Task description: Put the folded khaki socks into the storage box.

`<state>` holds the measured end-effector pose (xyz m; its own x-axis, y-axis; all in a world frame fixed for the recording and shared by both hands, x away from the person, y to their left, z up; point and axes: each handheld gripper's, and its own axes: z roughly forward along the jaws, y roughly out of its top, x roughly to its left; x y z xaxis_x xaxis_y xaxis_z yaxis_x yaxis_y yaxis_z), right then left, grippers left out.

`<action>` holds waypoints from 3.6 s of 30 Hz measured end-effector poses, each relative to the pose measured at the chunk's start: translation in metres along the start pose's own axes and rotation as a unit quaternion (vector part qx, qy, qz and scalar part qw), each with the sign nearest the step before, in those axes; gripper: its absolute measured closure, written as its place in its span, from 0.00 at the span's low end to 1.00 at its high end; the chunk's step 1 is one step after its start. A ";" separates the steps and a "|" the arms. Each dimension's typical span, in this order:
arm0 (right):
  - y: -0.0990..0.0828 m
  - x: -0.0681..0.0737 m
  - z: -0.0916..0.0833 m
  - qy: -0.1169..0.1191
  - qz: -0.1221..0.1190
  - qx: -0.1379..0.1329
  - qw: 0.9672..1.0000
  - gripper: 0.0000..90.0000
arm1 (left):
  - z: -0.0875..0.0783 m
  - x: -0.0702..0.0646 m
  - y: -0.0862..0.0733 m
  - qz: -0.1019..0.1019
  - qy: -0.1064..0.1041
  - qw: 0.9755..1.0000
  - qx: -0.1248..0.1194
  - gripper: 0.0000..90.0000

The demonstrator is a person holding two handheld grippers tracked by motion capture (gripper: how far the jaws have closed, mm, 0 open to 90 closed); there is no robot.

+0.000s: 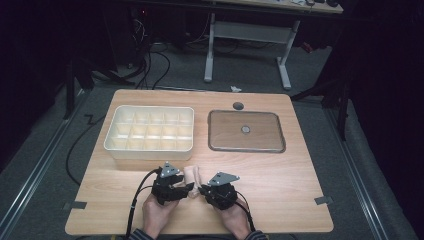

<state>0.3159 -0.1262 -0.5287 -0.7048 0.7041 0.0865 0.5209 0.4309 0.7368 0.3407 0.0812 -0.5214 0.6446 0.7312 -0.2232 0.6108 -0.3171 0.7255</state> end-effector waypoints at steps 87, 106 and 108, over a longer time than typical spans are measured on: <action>-0.059 -0.110 -0.075 -0.206 0.121 -0.003 0.971 0.47 | 0.026 0.018 0.026 -0.033 -0.033 0.999 0.002 0.79; -0.058 -0.110 -0.075 -0.206 0.121 -0.002 0.971 0.45 | 0.019 0.019 0.026 -0.014 -0.050 0.999 0.013 0.82; -0.058 -0.110 -0.075 -0.206 0.121 -0.002 0.971 0.45 | 0.018 0.020 0.026 -0.013 -0.051 0.999 0.012 0.82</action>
<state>0.3270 -0.2710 -0.5311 -0.3087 0.9510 -0.0185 0.6447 0.2235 0.7310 0.3777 0.0766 -0.5191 0.6713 0.6743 -0.3077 0.6381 -0.3147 0.7027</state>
